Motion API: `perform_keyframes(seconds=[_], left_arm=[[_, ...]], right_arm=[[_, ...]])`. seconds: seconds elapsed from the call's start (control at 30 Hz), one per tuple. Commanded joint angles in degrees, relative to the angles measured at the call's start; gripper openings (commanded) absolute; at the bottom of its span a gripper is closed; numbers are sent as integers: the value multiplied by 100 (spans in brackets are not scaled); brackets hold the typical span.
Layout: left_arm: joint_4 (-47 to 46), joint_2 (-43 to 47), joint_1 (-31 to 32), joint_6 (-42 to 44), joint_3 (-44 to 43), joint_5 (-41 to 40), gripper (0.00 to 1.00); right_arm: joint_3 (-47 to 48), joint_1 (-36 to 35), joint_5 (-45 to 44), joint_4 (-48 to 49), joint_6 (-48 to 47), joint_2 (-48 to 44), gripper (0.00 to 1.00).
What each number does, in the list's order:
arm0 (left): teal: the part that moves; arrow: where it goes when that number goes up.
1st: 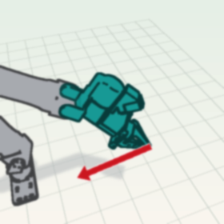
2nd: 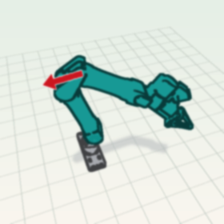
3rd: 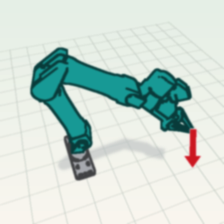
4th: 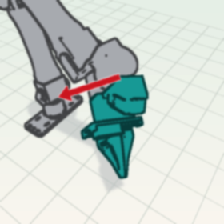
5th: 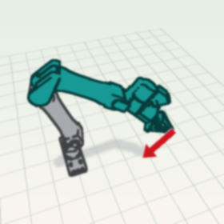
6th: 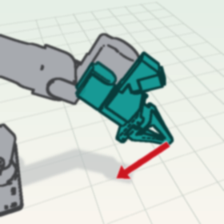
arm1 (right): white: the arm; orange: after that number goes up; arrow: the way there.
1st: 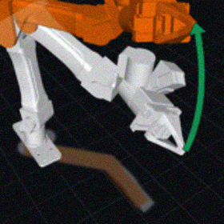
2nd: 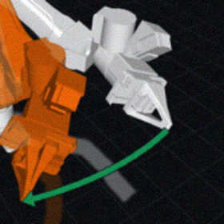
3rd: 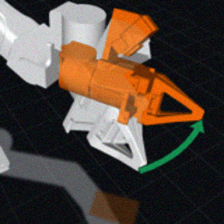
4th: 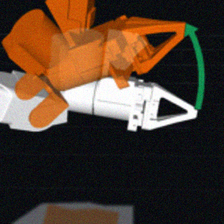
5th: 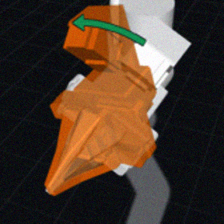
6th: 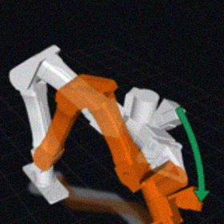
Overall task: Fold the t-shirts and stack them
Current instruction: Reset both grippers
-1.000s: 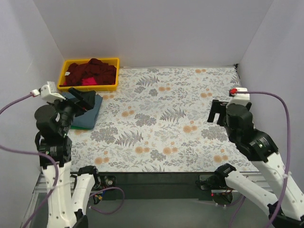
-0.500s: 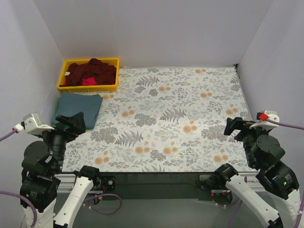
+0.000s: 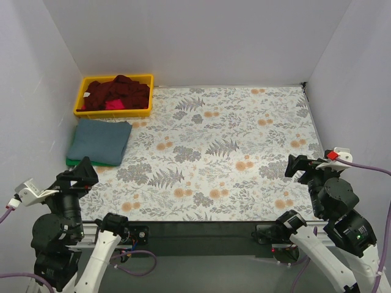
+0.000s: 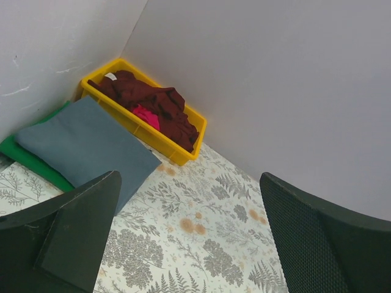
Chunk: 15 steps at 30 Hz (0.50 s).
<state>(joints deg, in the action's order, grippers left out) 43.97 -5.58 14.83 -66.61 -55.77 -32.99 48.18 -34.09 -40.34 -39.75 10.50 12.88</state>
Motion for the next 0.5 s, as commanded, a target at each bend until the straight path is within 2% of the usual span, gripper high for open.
perform_keyframes(seconds=[0.0, 0.47], left_arm=[[-318, -22, 29, -186, 154, -339, 97], [-951, -30, 29, -300, 769, 3, 98]], right_arm=[[-98, 16, 104, 512, -31, -154, 98], [-81, 25, 351, 661, -31, -243, 98]])
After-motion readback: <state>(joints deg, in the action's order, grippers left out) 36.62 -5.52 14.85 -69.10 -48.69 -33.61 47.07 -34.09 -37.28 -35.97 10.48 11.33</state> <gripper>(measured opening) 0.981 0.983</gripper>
